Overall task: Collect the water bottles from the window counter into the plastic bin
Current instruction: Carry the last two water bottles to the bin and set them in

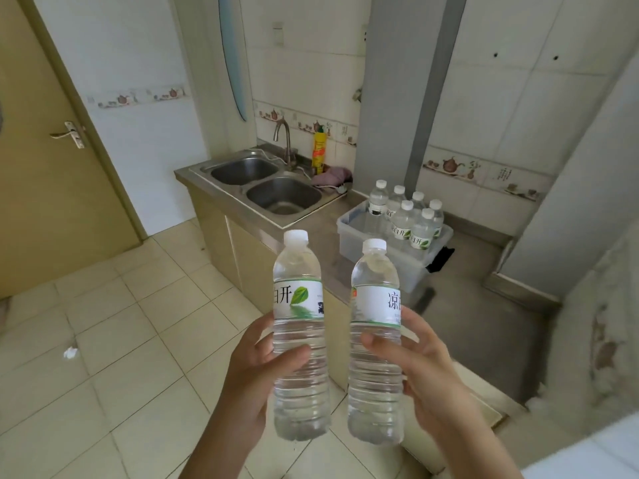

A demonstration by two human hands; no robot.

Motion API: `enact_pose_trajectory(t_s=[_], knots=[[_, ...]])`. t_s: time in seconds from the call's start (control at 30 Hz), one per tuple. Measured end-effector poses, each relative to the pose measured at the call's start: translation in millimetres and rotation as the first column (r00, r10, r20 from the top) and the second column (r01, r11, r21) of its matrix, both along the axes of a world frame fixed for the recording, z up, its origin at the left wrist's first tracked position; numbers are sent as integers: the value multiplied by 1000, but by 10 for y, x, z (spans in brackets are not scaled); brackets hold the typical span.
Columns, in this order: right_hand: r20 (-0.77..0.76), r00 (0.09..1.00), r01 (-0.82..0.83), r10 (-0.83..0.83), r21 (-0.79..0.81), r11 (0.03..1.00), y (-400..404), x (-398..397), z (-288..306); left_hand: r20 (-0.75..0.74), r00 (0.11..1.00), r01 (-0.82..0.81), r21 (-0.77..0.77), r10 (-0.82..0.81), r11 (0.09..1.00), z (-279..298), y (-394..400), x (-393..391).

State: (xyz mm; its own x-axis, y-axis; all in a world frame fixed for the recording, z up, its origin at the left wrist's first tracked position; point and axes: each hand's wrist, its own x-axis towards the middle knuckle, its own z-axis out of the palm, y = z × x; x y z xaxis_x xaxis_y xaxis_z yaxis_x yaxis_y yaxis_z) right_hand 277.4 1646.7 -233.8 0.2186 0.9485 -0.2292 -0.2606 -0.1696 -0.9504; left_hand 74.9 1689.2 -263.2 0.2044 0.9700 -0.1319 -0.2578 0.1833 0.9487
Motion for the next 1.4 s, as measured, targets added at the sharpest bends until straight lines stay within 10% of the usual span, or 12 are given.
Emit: enact_pose_trajectory(t_s=[1.4], knots=[[187,853,491,-488,34,871,4452,1659,-633,-200,844,520,84,-497,850,-404,5230,2277]])
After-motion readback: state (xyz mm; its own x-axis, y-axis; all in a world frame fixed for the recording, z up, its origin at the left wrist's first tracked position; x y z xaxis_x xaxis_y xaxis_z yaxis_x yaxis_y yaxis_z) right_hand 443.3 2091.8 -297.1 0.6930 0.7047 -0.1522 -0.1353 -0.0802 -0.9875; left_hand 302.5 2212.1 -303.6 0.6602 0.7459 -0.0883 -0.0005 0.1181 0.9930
